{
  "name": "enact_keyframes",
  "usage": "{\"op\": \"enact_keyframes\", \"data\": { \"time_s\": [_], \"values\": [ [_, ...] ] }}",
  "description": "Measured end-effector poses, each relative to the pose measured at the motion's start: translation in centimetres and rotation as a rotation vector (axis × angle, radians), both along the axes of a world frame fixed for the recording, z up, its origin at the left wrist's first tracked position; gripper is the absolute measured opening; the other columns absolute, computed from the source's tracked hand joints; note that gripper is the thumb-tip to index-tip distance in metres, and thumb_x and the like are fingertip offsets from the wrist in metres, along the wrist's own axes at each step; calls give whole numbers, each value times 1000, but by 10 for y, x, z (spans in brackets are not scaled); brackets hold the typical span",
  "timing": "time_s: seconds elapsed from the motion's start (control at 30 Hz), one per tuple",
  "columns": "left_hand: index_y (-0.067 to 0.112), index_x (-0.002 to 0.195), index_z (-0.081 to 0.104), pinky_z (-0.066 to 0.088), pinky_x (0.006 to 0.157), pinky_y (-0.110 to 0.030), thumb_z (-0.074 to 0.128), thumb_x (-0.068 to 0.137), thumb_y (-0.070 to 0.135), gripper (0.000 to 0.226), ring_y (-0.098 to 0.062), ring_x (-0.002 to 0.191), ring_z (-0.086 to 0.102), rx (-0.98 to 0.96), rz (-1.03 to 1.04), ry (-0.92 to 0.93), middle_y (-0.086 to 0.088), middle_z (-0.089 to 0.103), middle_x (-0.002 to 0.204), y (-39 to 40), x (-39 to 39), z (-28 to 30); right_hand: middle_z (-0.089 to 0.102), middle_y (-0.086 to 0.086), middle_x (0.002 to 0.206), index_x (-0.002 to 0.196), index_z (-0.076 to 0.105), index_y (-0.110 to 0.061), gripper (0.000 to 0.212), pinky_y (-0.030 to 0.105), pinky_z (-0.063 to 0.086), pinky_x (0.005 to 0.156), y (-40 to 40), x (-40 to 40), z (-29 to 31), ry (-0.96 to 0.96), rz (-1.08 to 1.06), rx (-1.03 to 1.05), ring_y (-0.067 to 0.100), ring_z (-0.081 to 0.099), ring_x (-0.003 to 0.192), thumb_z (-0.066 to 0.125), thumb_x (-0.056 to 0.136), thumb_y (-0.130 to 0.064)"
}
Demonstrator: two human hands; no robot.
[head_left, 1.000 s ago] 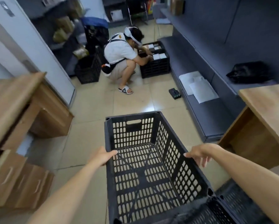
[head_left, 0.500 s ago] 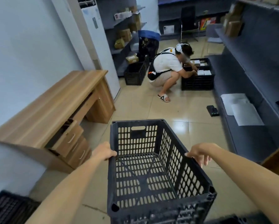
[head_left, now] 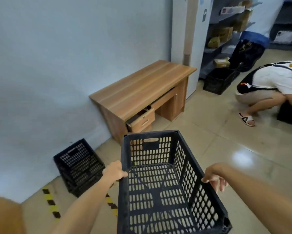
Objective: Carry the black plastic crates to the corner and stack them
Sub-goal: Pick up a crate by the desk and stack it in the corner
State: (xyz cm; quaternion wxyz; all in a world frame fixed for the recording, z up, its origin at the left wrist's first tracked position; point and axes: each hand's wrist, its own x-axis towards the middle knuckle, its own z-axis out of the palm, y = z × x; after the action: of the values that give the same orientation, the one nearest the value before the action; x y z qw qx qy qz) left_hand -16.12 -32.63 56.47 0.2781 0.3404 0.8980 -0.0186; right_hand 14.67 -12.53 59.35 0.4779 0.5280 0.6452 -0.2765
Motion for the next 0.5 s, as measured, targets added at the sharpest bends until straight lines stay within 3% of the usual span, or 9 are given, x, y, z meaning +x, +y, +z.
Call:
{"op": "enact_keyframes", "data": {
  "time_s": [0.1, 0.2, 0.3, 0.37, 0.5],
  "values": [
    [20, 108, 55, 52, 88, -38, 67, 80, 40, 37, -22, 98, 61, -11, 82, 28, -2, 64, 107, -43, -63, 5, 63, 5, 132, 143, 36, 6, 68, 33, 44, 94, -16, -80, -9, 30, 94, -10, 22, 57, 125, 25, 104, -48],
    [22, 98, 55, 54, 88, -40, 69, 79, 38, 28, -21, 93, 64, -31, 191, 19, -1, 65, 101, -82, -126, 3, 66, 8, 128, 131, 47, 6, 63, 37, 46, 91, -34, -156, -16, 91, 208, 20, 24, 62, 119, 29, 103, -47],
    [18, 96, 56, 59, 73, -35, 71, 82, 34, 26, -18, 78, 66, -24, 286, 38, -1, 64, 88, -116, -173, 8, 66, 12, 126, 141, 37, 7, 64, 39, 49, 92, -55, -221, -23, 132, 283, 15, 25, 63, 116, 31, 103, -45],
    [16, 96, 56, 55, 58, -29, 71, 83, 32, 25, -13, 65, 64, -32, 320, 40, 1, 62, 79, -138, -197, 14, 67, 10, 124, 139, 41, 6, 63, 37, 49, 86, -66, -258, -27, 149, 329, -2, 23, 65, 114, 31, 103, -45],
    [27, 112, 53, 58, 65, -34, 69, 65, 44, 52, -15, 75, 65, 8, 377, 52, 5, 65, 92, -186, -262, -30, 66, 11, 127, 135, 47, 7, 61, 34, 47, 87, -82, -320, -30, 132, 371, -76, 24, 62, 118, 30, 104, -43]
  ]
}}
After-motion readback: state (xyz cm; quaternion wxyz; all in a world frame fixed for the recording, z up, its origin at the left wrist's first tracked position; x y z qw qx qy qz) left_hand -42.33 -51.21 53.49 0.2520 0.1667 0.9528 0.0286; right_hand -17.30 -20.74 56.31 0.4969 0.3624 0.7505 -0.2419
